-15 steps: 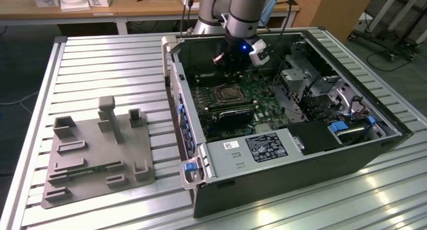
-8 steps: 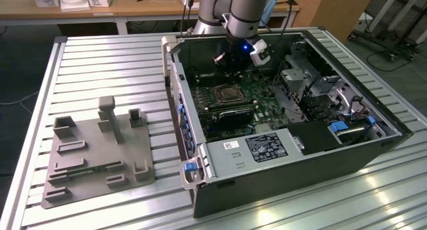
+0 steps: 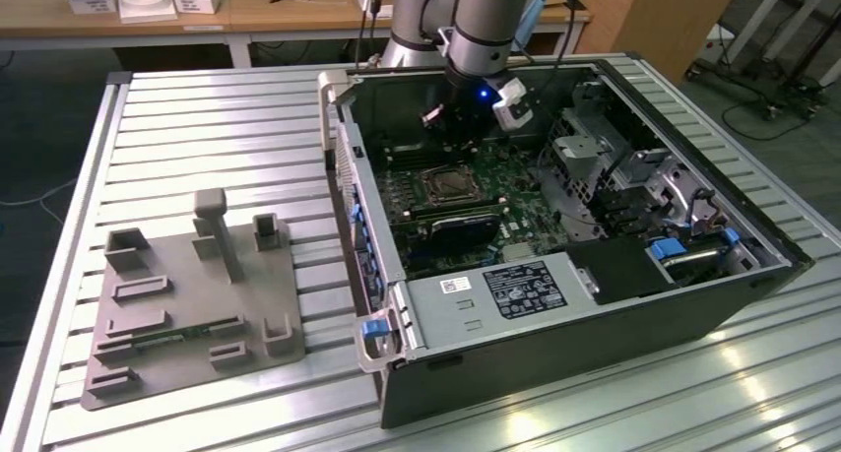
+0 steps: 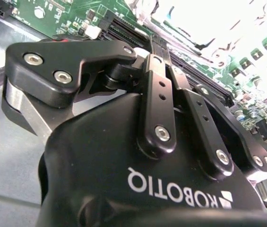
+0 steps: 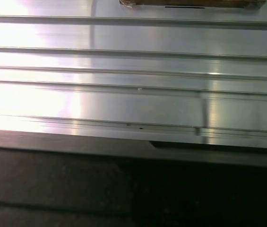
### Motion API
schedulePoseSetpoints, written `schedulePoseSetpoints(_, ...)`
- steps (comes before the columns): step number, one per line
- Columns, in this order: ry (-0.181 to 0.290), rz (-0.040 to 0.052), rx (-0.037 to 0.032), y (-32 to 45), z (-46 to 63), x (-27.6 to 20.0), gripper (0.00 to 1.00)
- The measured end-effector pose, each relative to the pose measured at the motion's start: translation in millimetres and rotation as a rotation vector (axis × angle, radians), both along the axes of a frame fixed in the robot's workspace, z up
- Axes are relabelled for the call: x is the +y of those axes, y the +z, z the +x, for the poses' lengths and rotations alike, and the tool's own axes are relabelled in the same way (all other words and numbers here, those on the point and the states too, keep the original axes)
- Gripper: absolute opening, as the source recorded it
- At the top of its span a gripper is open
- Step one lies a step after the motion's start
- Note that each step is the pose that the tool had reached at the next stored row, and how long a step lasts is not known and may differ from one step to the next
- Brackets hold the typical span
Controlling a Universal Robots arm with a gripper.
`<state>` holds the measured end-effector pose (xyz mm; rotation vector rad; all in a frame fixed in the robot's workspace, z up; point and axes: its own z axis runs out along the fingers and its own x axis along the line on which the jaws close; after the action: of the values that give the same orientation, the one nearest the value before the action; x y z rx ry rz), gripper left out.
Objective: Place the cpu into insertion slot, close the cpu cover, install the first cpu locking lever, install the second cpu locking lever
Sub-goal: 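Install the first cpu locking lever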
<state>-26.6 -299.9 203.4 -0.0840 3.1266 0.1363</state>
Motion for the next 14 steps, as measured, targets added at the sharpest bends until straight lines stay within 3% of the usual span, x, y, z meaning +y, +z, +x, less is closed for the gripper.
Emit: schedulePoseSetpoints(14, 0.000, -0.0015, 0.0001, -2.1, 0.7, 0.0, 0.10)
